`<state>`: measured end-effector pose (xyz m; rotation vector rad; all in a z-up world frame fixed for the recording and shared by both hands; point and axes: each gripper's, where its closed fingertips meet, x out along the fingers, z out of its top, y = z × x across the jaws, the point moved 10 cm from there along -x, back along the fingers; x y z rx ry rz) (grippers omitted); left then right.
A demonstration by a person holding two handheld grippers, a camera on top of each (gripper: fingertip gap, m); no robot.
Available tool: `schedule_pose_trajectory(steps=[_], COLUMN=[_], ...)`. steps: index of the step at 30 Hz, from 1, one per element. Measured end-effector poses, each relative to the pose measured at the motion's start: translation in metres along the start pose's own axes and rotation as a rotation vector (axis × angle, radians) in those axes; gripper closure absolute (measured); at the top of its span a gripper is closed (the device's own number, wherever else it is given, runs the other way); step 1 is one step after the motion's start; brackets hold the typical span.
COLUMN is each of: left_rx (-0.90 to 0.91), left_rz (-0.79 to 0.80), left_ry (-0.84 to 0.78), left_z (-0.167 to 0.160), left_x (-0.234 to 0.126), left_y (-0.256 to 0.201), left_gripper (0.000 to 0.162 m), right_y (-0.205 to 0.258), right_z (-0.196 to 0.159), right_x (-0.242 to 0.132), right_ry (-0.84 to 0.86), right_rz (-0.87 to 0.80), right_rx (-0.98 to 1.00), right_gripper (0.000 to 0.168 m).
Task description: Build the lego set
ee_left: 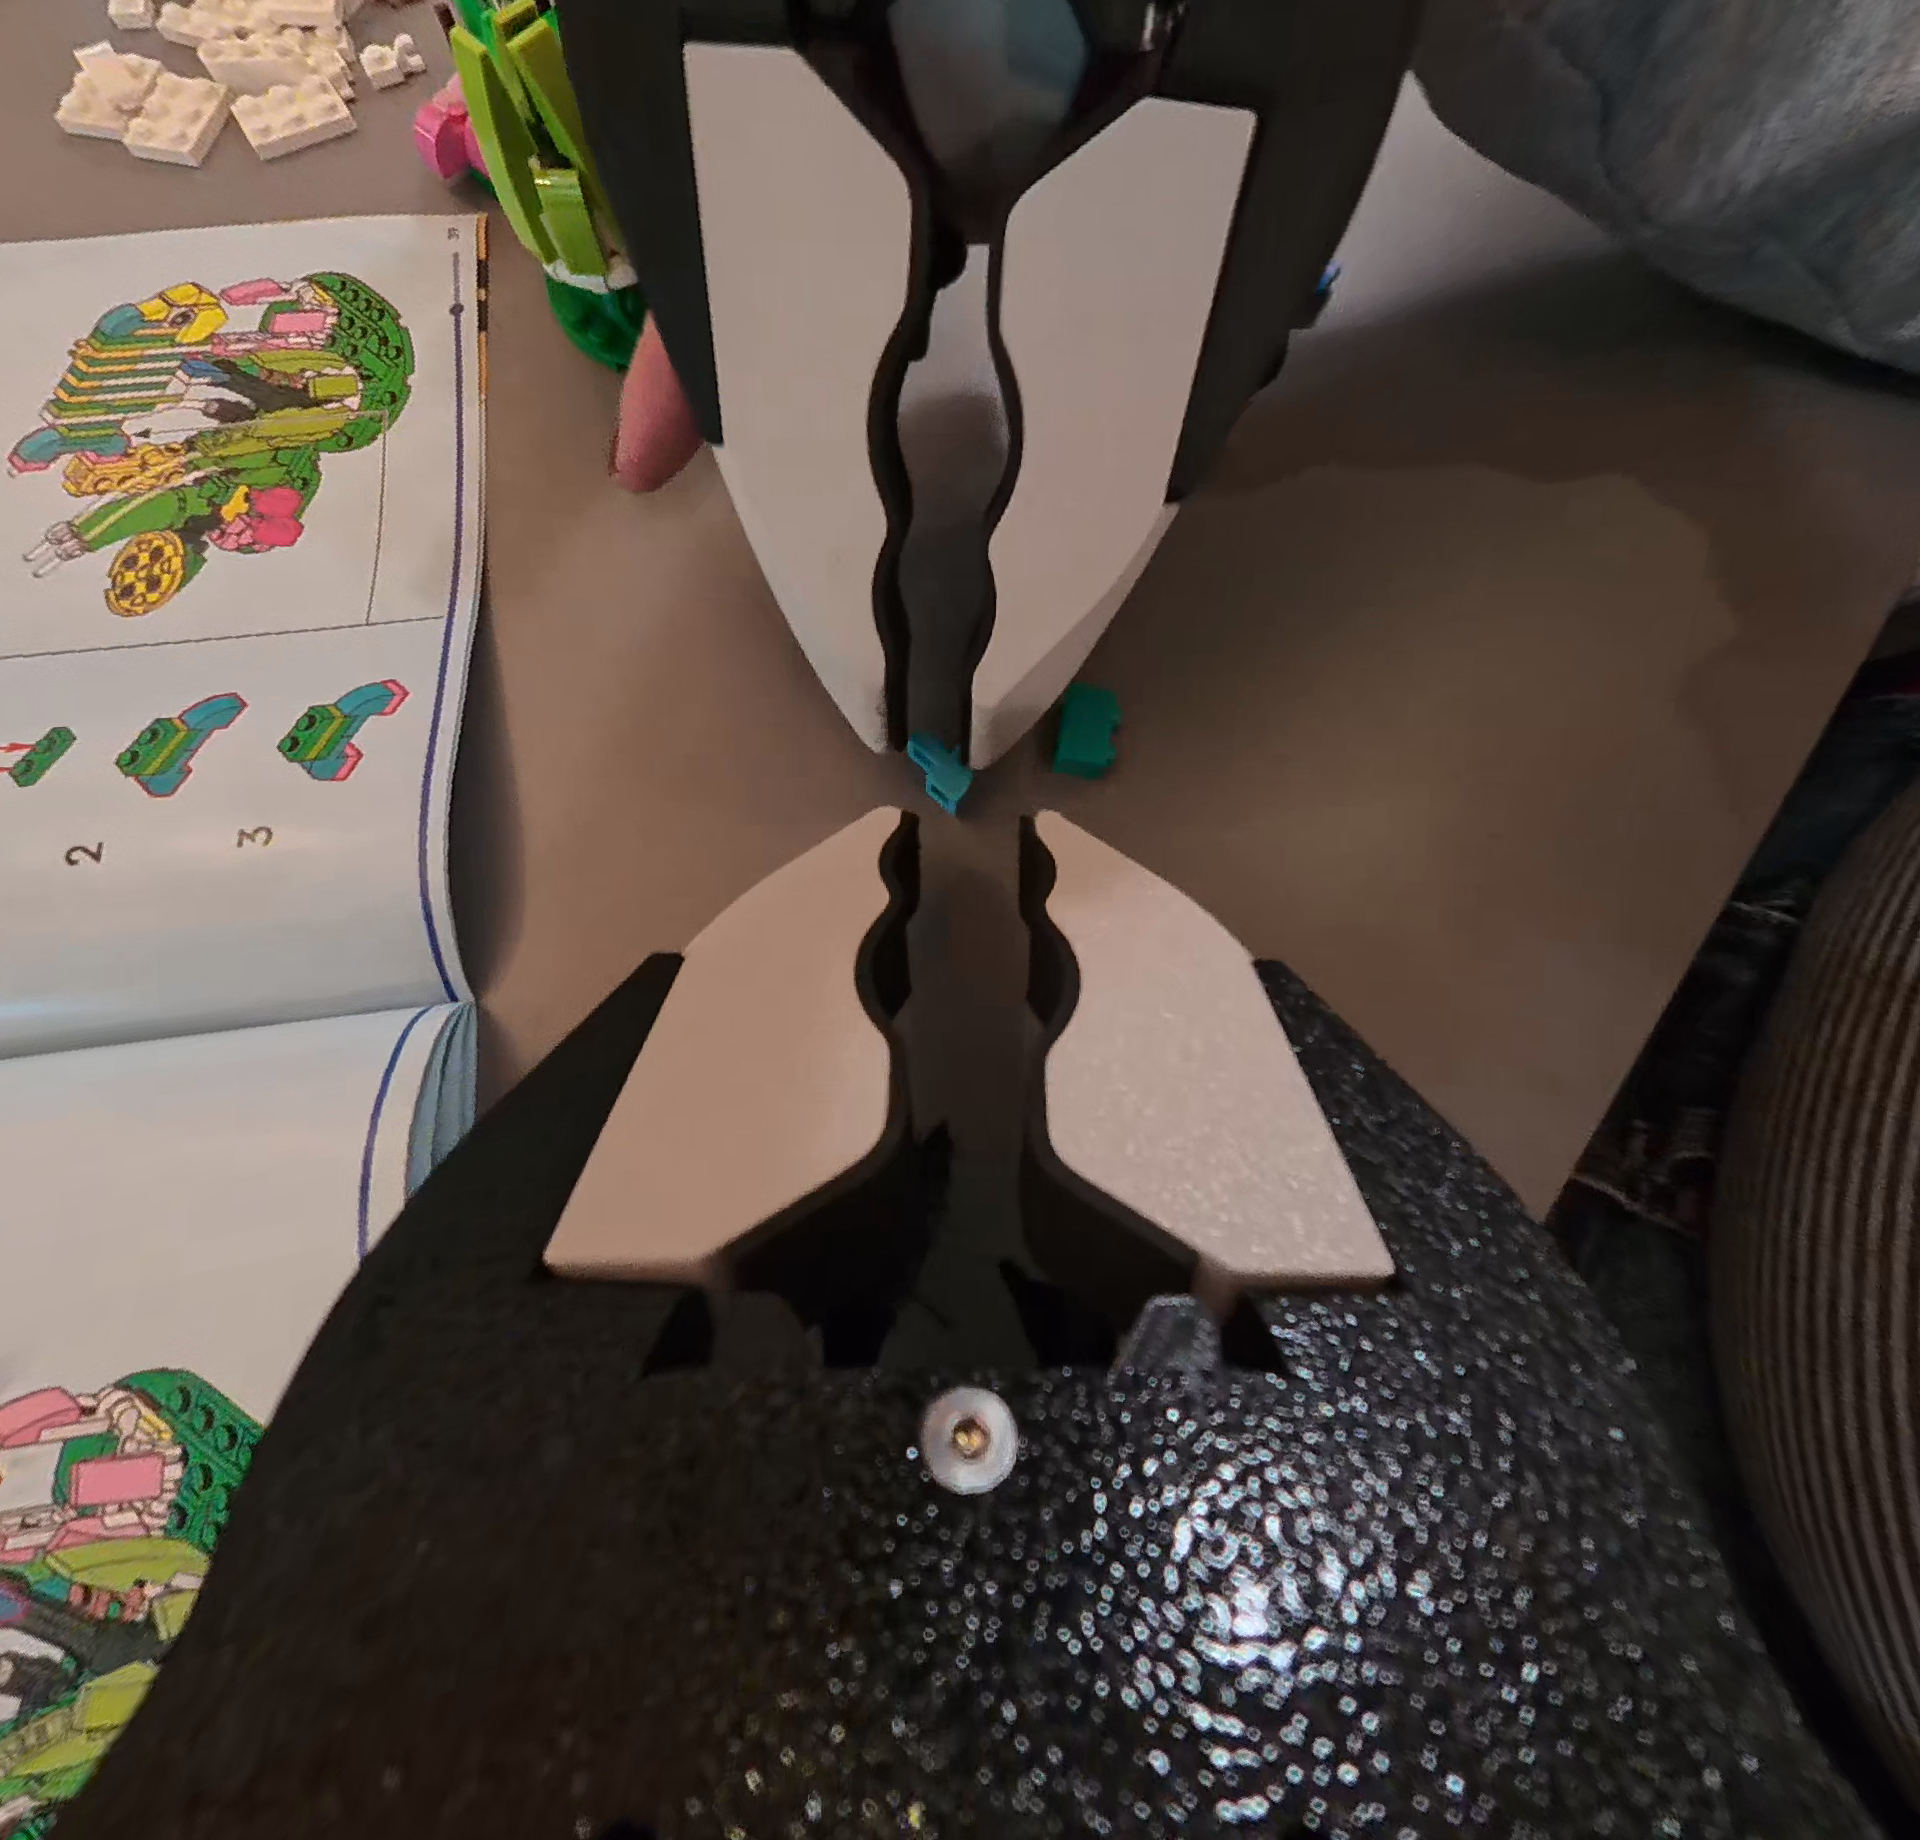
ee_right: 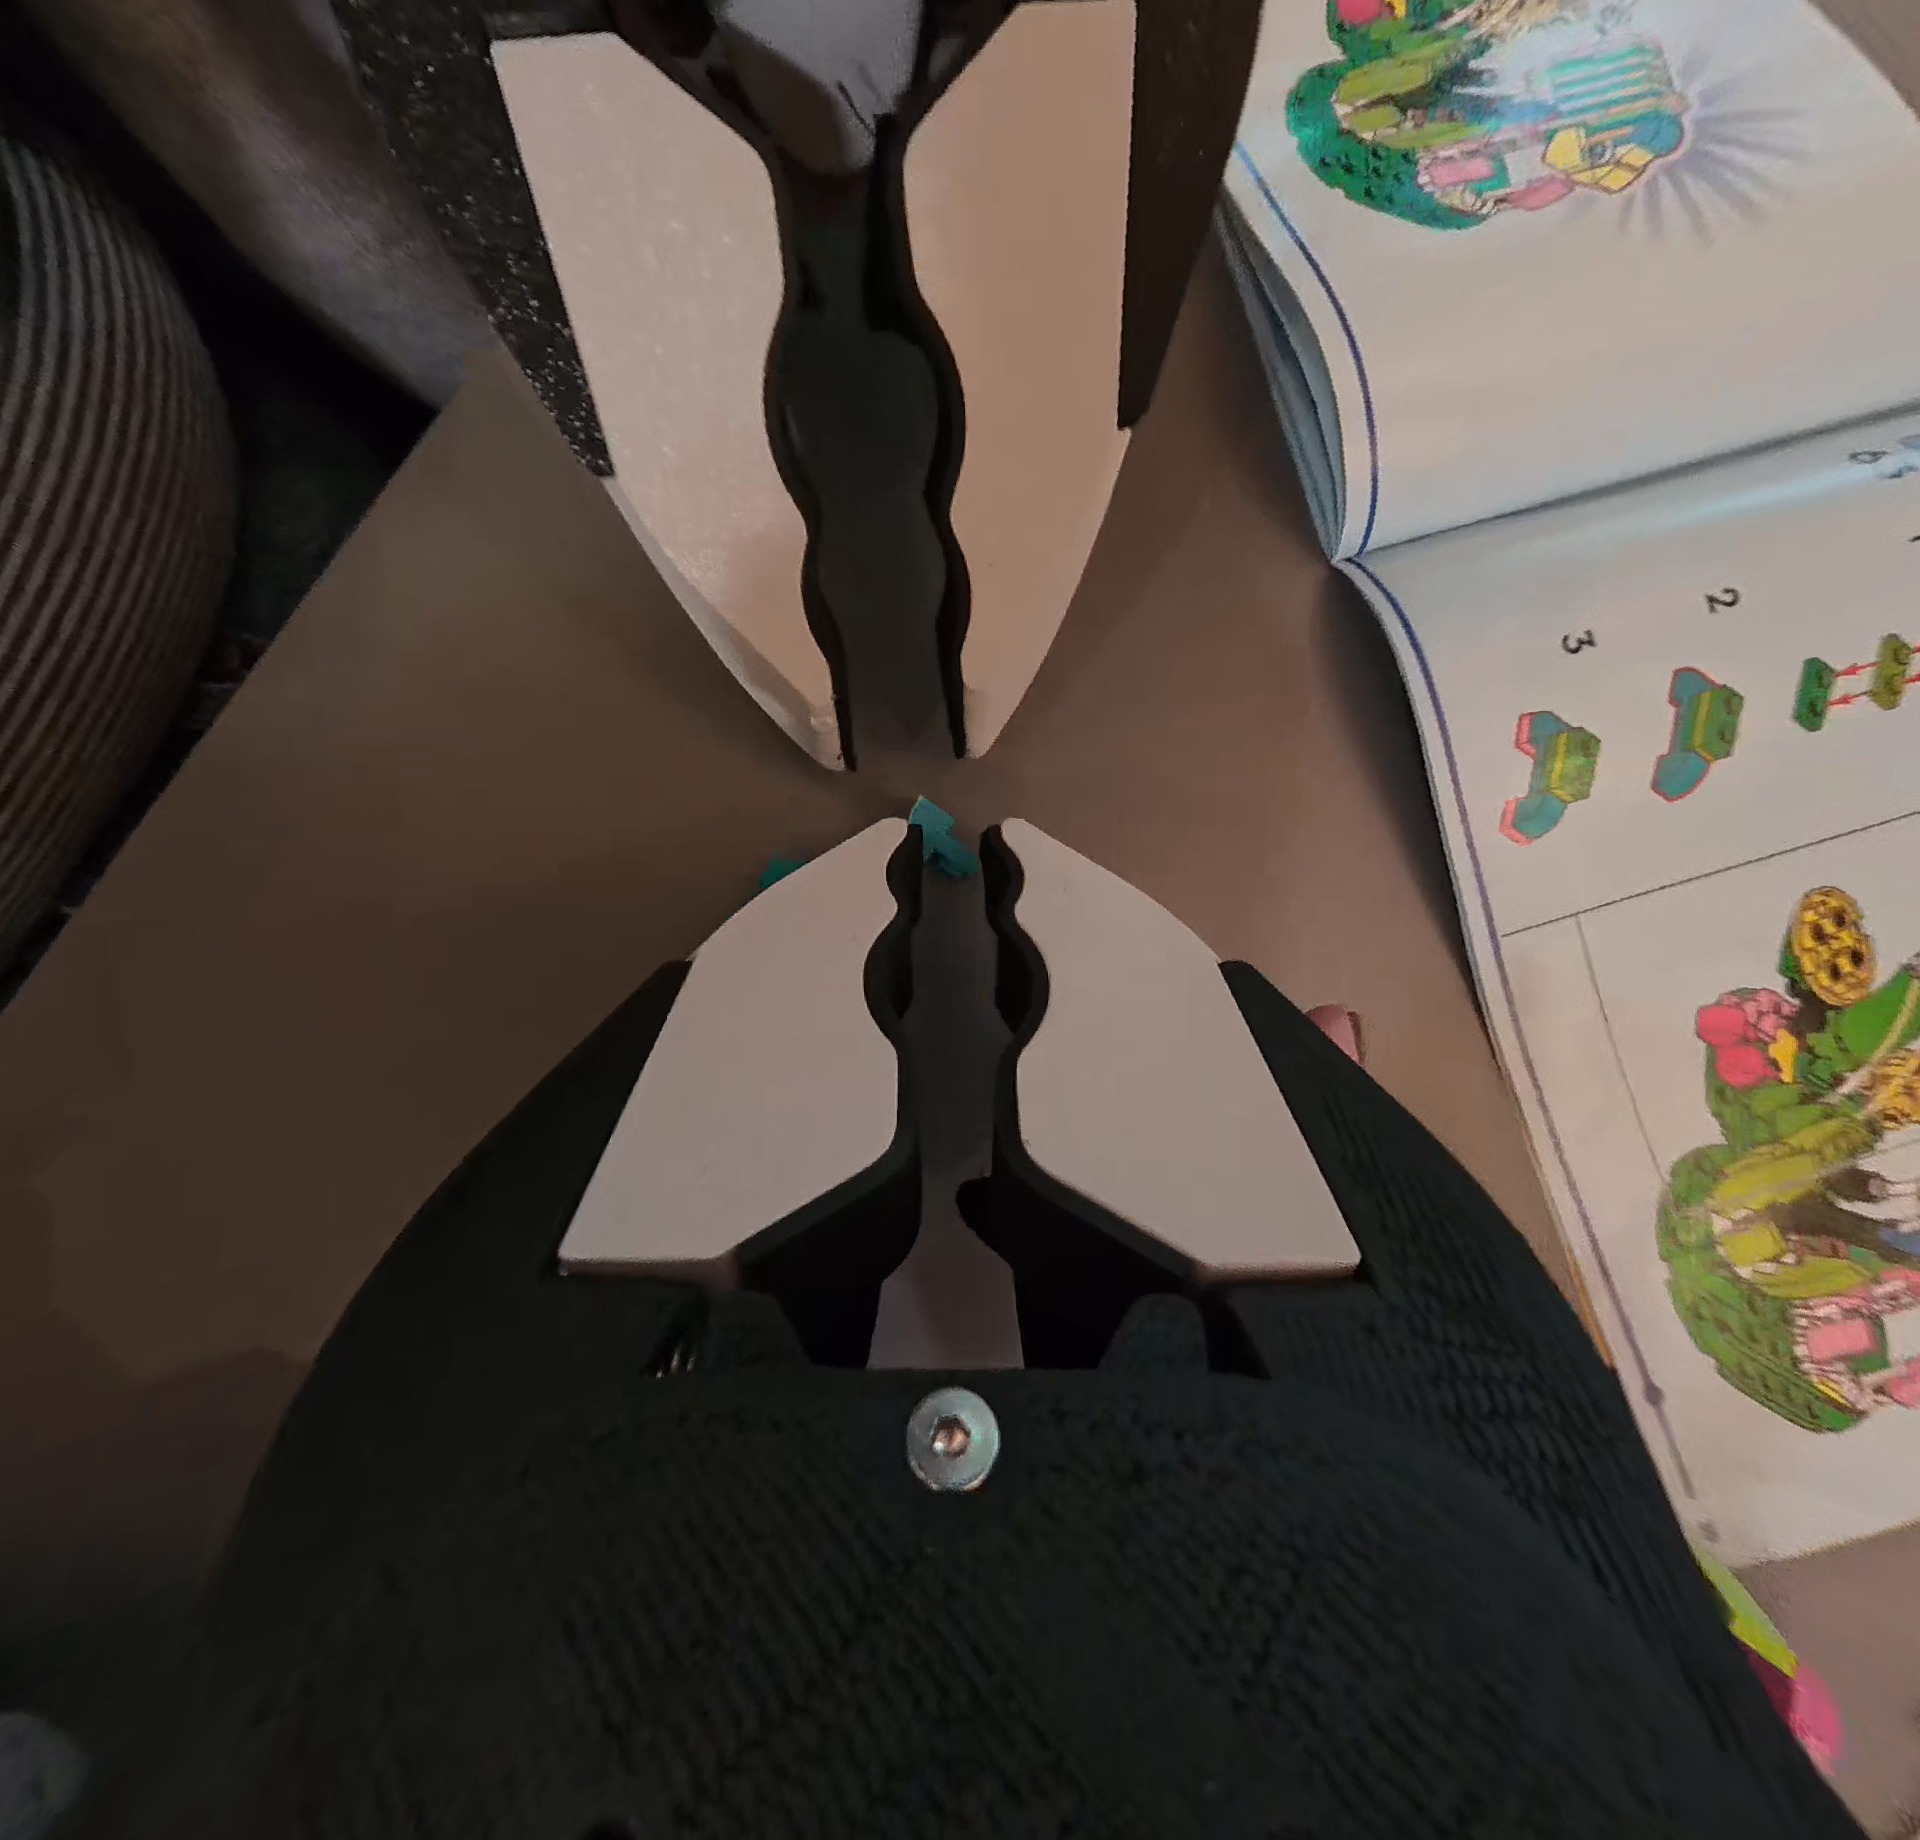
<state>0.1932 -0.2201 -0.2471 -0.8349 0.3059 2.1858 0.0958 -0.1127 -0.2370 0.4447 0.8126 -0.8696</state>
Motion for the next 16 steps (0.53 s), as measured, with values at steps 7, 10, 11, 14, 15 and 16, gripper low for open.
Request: schedule_pose_trajectory(steps=[7, 10, 11, 14, 15, 16], left_rx=[0.002, 0.037, 0.054, 0.098, 0.107, 0.117], left_rz=[-0.042, -0.035, -0.034, -0.032, -0.036, -0.048], left_ry=[-0.008, -0.004, -0.001, 0.008, 0.006, 0.002], left_z=[0.000, 0.000, 0.000, -0.001, -0.001, 0.000], left_x=[0.000, 0.004, 0.005, 0.007, 0.007, 0.008], left_y=[-0.005, -0.006, -0.006, -0.002, 0.000, 0.001], left_gripper=[0.138, 0.135, 0.135, 0.135, 0.135, 0.135], right_y=[0.001, 0.000, 0.001, 0.010, 0.013, 0.017], right_z=[-0.004, -0.006, -0.007, -0.011, -0.012, -0.013], right_x=[0.000, -0.003, -0.006, -0.010, -0.010, -0.009], right_ry=[0.034, 0.017, 0.008, -0.002, 0.000, -0.006], right_rz=[0.076, 0.058, 0.053, 0.021, -0.007, -0.037], right_rx=[0.057, 0.072, 0.082, 0.089, 0.072, 0.053], right_gripper=[0.161, 0.161, 0.159, 0.144, 0.141, 0.137])
